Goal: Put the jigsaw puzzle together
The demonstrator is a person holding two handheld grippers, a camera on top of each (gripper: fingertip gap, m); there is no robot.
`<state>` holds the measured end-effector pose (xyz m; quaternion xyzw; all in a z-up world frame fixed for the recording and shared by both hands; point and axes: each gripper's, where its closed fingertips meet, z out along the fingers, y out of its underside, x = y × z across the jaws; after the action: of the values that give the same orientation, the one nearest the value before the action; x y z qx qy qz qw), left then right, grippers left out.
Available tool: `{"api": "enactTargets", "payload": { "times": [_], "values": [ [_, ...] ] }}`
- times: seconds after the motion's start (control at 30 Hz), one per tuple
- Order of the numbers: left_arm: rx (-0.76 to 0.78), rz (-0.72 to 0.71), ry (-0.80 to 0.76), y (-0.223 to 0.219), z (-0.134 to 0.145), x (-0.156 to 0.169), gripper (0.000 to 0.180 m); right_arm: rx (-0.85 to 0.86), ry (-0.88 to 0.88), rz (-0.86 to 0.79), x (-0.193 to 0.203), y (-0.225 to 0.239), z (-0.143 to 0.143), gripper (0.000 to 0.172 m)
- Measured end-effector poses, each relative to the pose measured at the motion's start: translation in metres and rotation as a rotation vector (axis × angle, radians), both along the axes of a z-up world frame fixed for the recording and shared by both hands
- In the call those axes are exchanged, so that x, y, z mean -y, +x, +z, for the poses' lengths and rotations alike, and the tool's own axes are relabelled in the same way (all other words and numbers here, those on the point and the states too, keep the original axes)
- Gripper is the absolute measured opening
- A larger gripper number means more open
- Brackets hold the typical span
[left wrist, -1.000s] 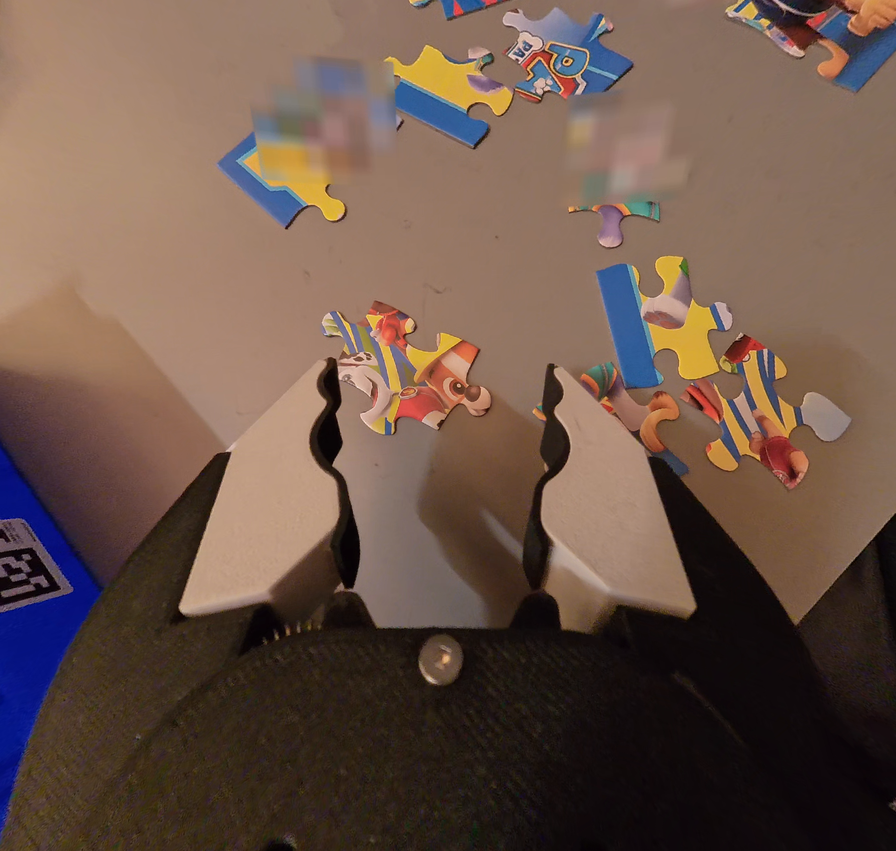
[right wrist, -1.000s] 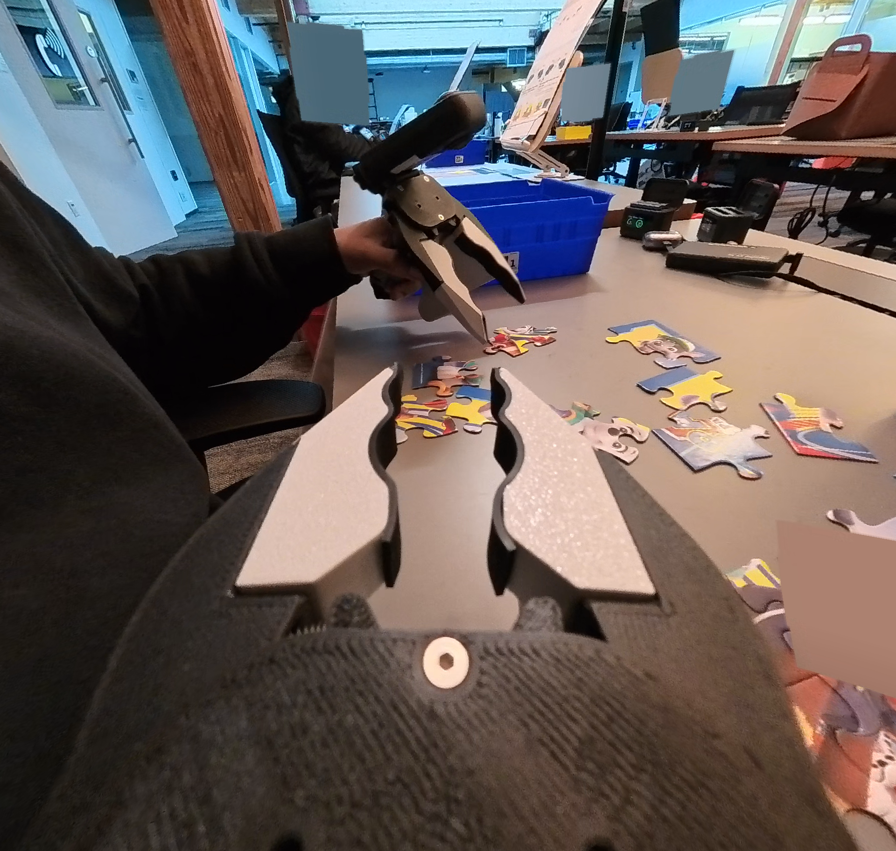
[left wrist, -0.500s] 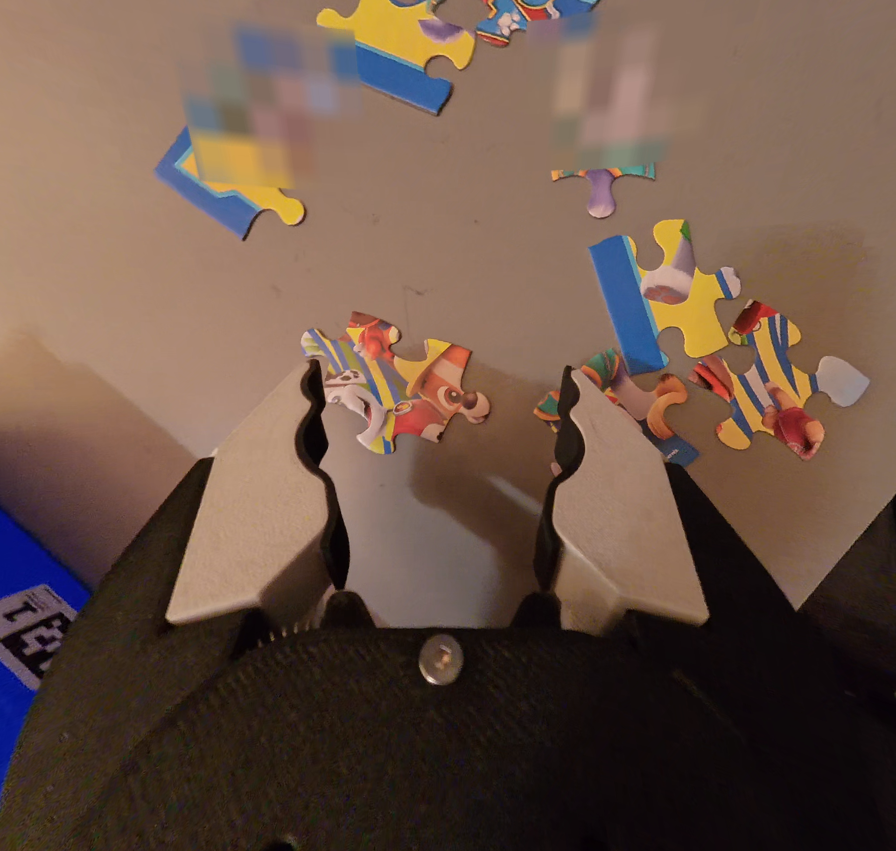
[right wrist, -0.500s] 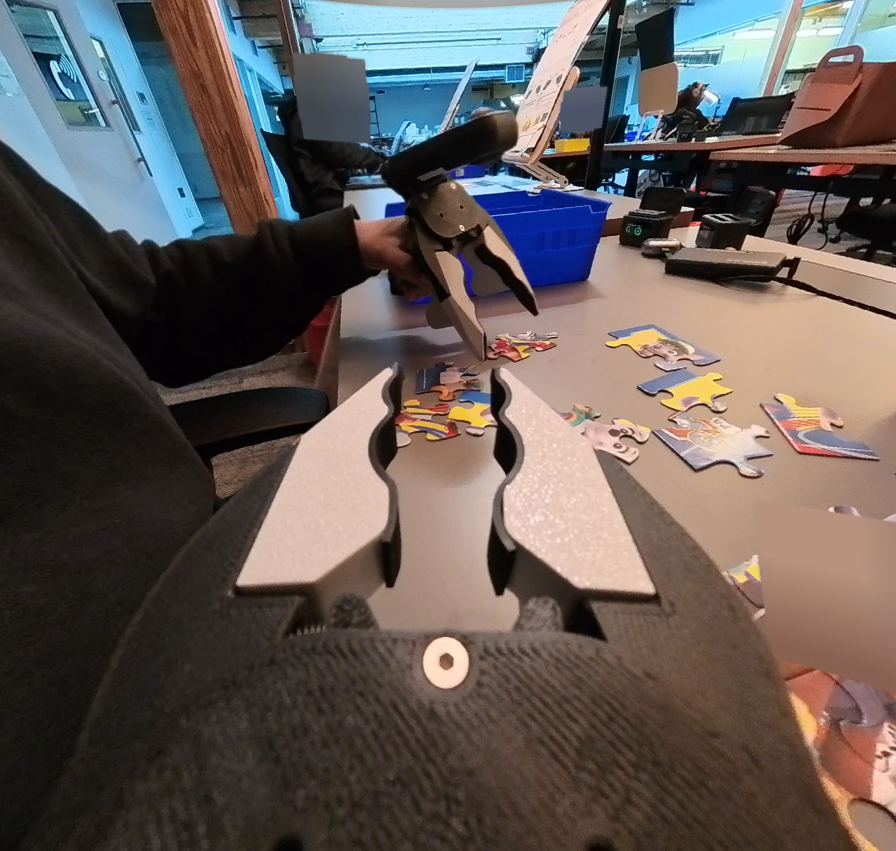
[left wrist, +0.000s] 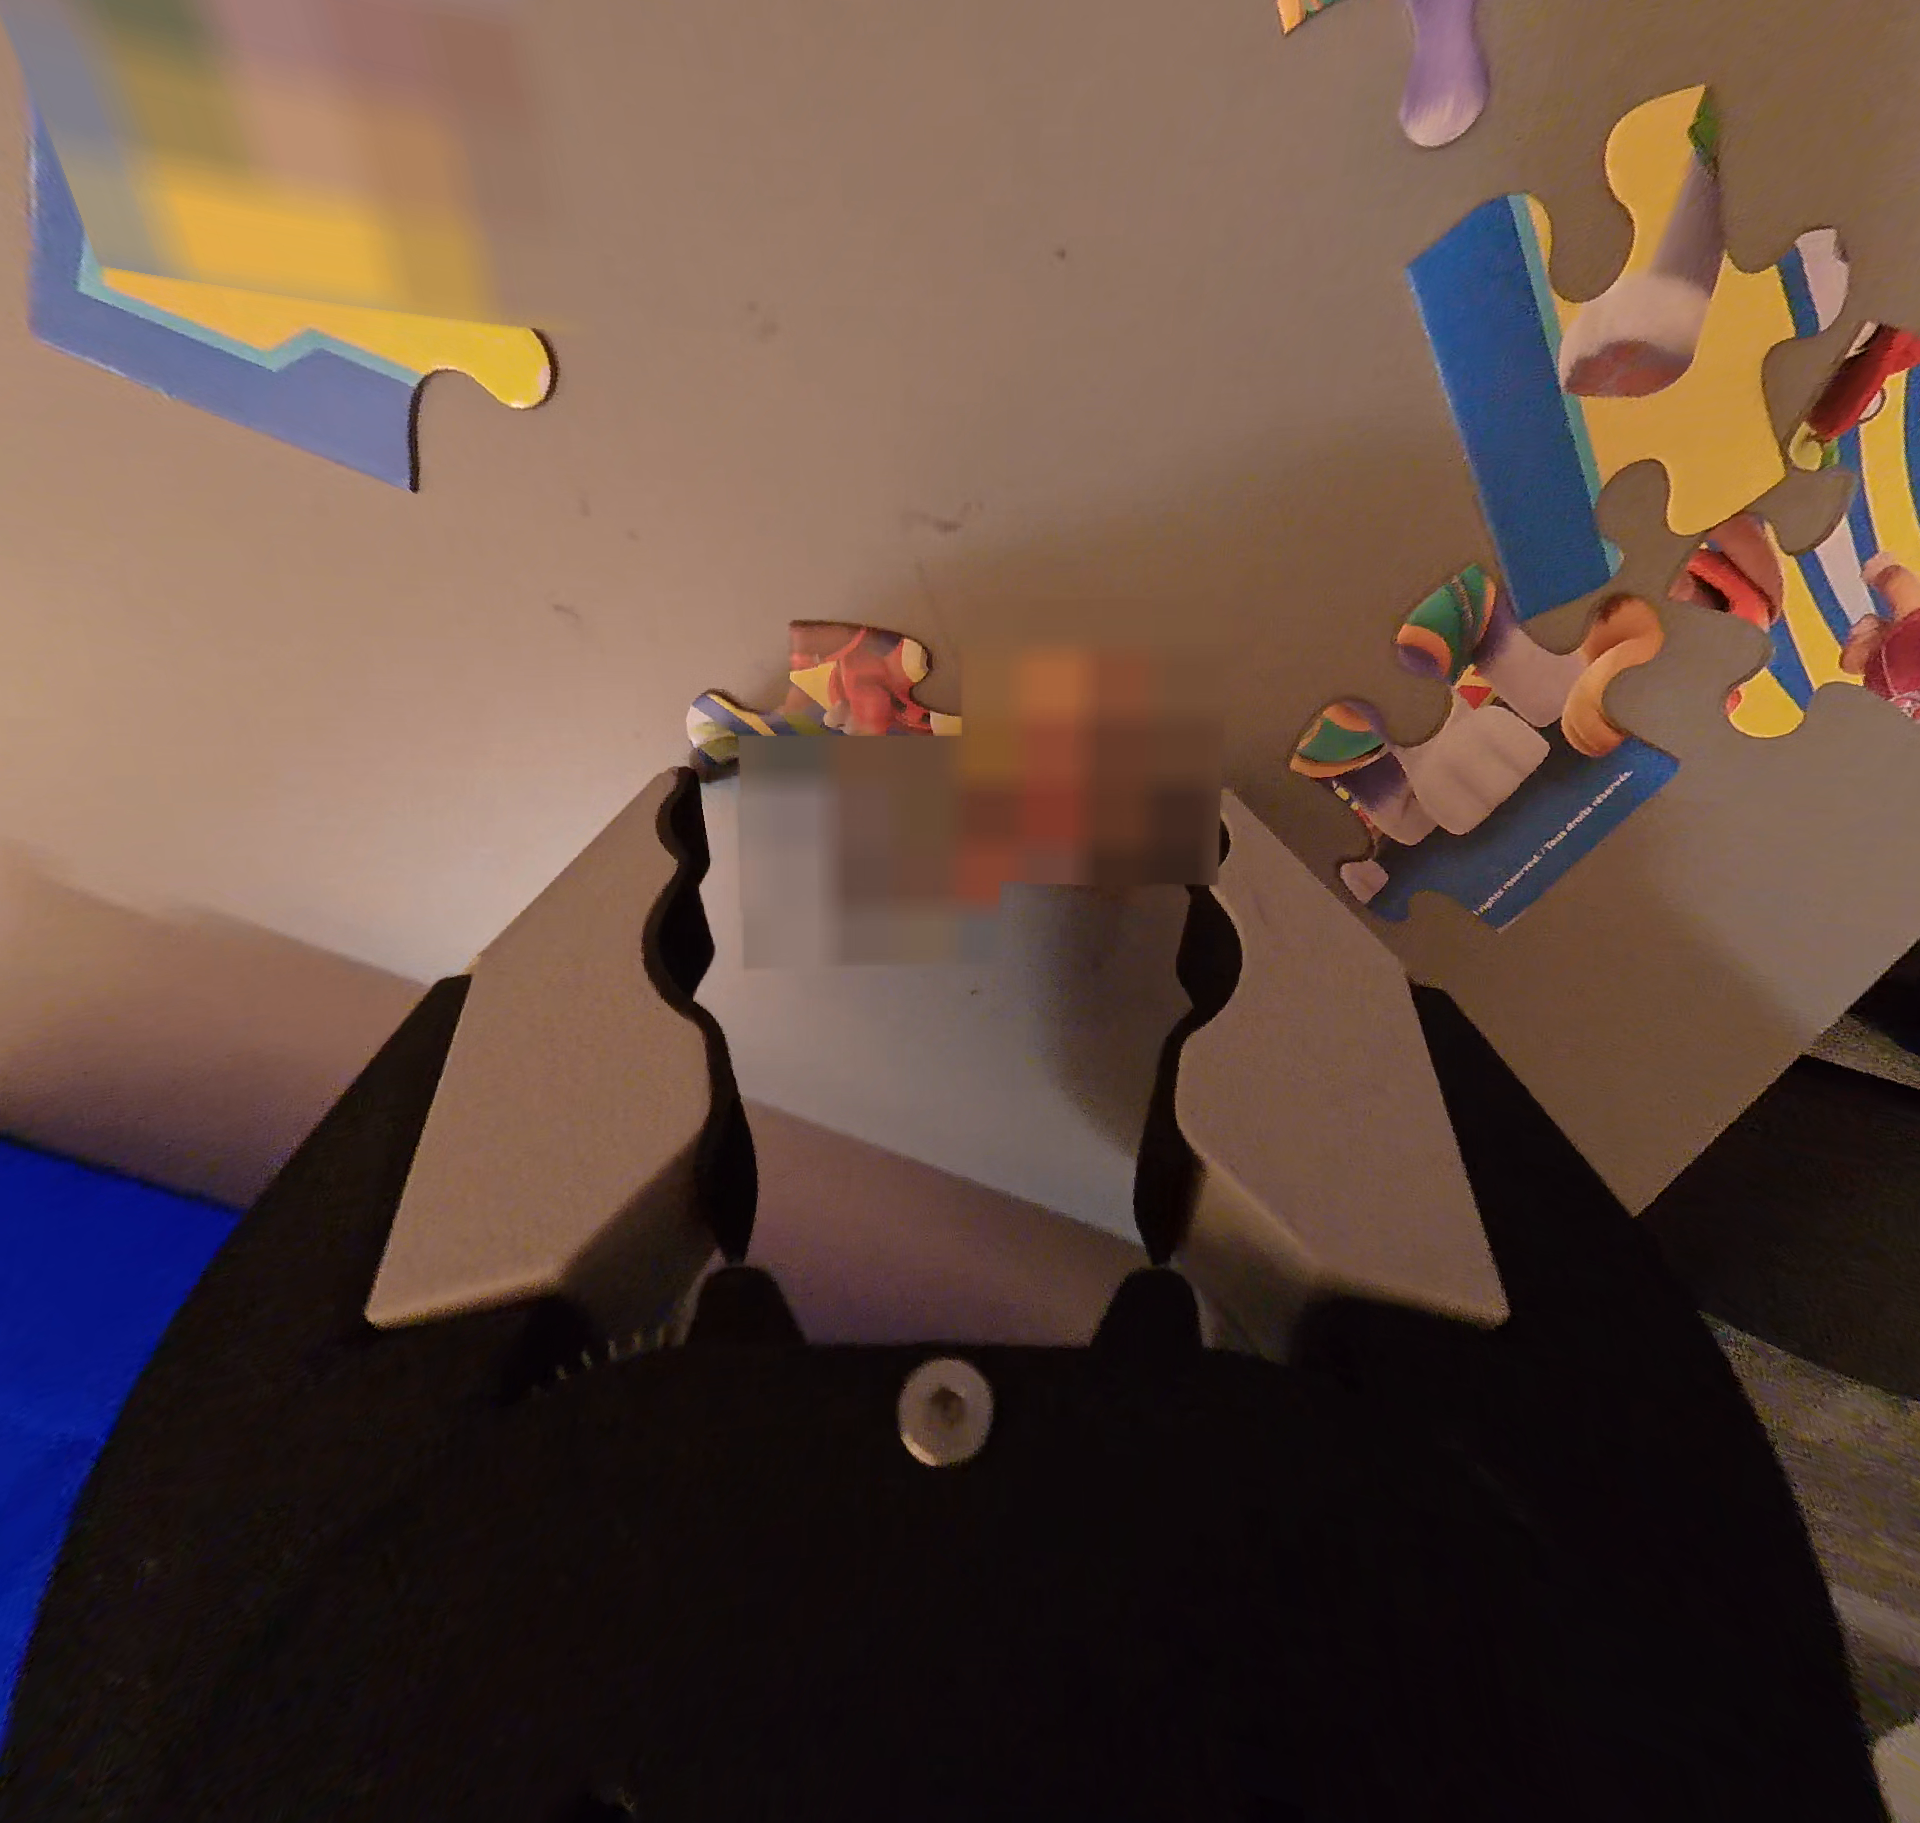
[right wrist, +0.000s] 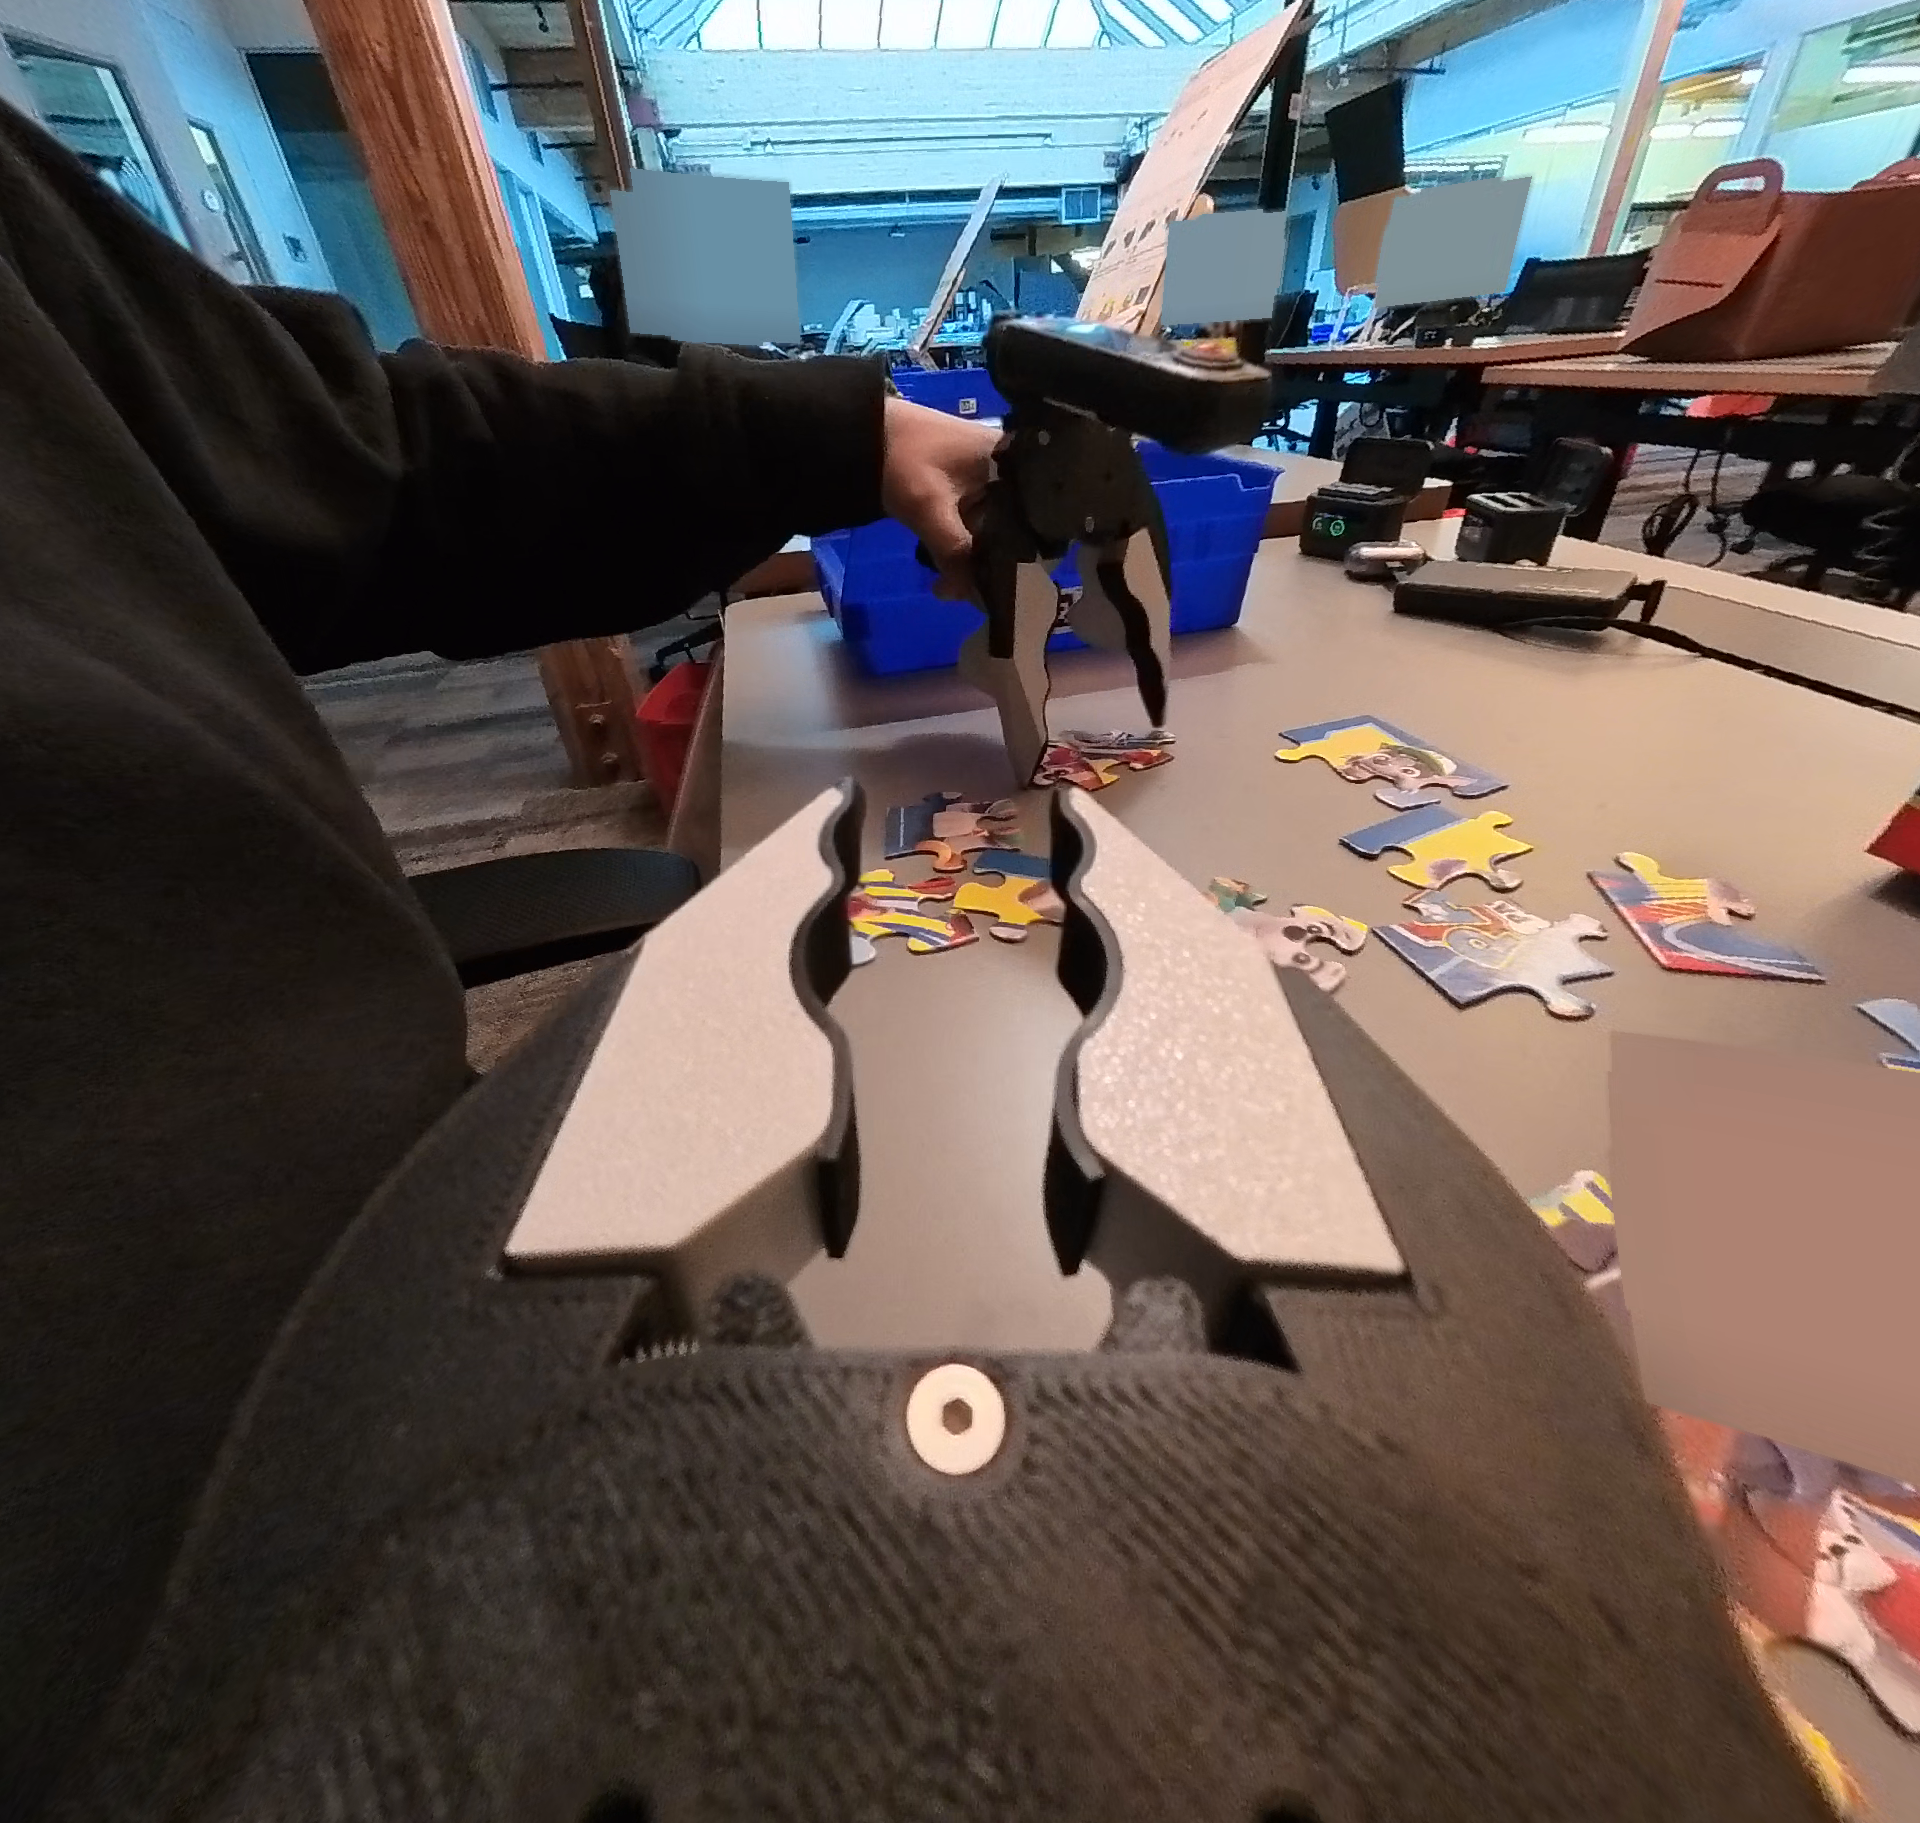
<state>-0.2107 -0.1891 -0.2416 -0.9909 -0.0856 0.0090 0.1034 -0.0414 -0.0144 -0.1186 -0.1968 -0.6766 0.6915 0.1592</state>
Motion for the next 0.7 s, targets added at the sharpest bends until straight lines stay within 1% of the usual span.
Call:
{"api": "enactTargets", "payload": {
  "times": [0.3,0.57,0.7],
  "values": [
    [0.006,0.052,0.051,0.006,0.001,0.001,0.075,0.034,-0.073,-0.002,-0.013,-0.001,0.002,0.034],
    [-0.017,0.053,0.069,0.006,0.002,0.001,0.075,0.023,-0.063,-0.007,-0.013,-0.001,0.003,0.033],
    [-0.032,0.047,0.093,0.008,0.007,-0.001,0.075,0.024,-0.061,-0.007,-0.012,-0.002,0.003,0.034]
  ]
}}
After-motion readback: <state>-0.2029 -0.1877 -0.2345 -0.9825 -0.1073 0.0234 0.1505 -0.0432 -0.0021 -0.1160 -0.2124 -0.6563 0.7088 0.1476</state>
